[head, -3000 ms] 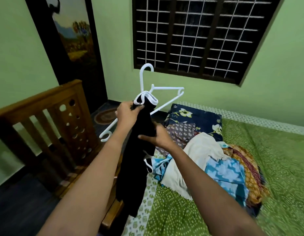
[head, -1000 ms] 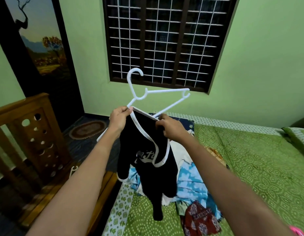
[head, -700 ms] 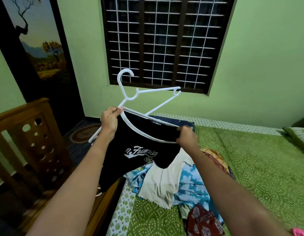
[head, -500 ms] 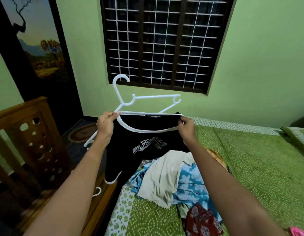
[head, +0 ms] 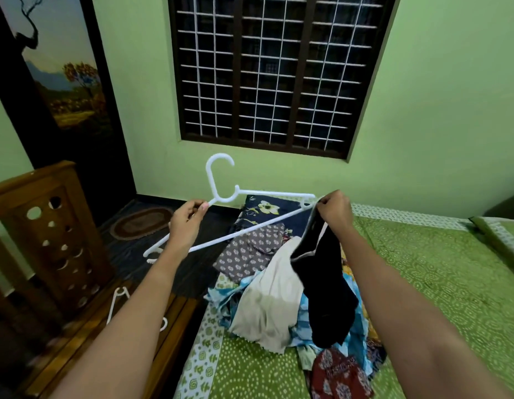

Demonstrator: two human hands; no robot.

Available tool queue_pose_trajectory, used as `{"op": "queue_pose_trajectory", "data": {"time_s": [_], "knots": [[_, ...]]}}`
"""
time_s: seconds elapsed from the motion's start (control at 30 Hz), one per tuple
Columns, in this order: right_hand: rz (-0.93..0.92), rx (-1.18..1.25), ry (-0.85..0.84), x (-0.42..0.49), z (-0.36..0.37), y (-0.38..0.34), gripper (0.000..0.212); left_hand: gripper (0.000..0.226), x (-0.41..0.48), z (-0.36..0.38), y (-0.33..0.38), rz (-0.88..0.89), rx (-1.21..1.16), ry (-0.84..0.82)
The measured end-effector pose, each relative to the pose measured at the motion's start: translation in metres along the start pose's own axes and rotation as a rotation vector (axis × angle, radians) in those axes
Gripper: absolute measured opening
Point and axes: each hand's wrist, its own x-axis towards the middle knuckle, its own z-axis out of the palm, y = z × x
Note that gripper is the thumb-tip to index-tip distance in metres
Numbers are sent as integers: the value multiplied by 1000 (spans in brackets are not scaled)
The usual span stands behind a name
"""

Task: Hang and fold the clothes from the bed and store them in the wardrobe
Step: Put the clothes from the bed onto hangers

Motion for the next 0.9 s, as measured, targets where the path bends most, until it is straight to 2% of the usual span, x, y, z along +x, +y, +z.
{"op": "queue_pose_trajectory", "data": {"time_s": [0.17, 0.27, 0.33, 0.4, 0.57, 0.67, 0.77, 0.9], "knots": [[-22, -30, -146, 16, -25, 10, 29, 11, -9, -3, -2, -15, -49, -9], [-145, -82, -246, 13, -33, -1, 32, 11, -8, 4, -3, -14, -8, -46], [-243, -173, -354, 12, -36, -9, 25, 10, -6, 7, -7, -5, 22, -41], [-337, -305, -421, 11, -37, -15, 35, 11, -4, 7, -10, 11, 31, -8], [-462, -503, -406, 8, -40, -20, 44, 15, 0, -6, -14, 42, 38, 79], [-537, -539, -472, 7, -39, -23, 59, 14, 2, -10, -15, 48, 40, 89], [-591, -552, -515, 3, -32, -35, 61, 12, -1, -6, -12, 53, 49, 70], [-557, -575, -425, -1, -18, -48, 67, 9, -4, 0, -9, 42, -2, 16]]}}
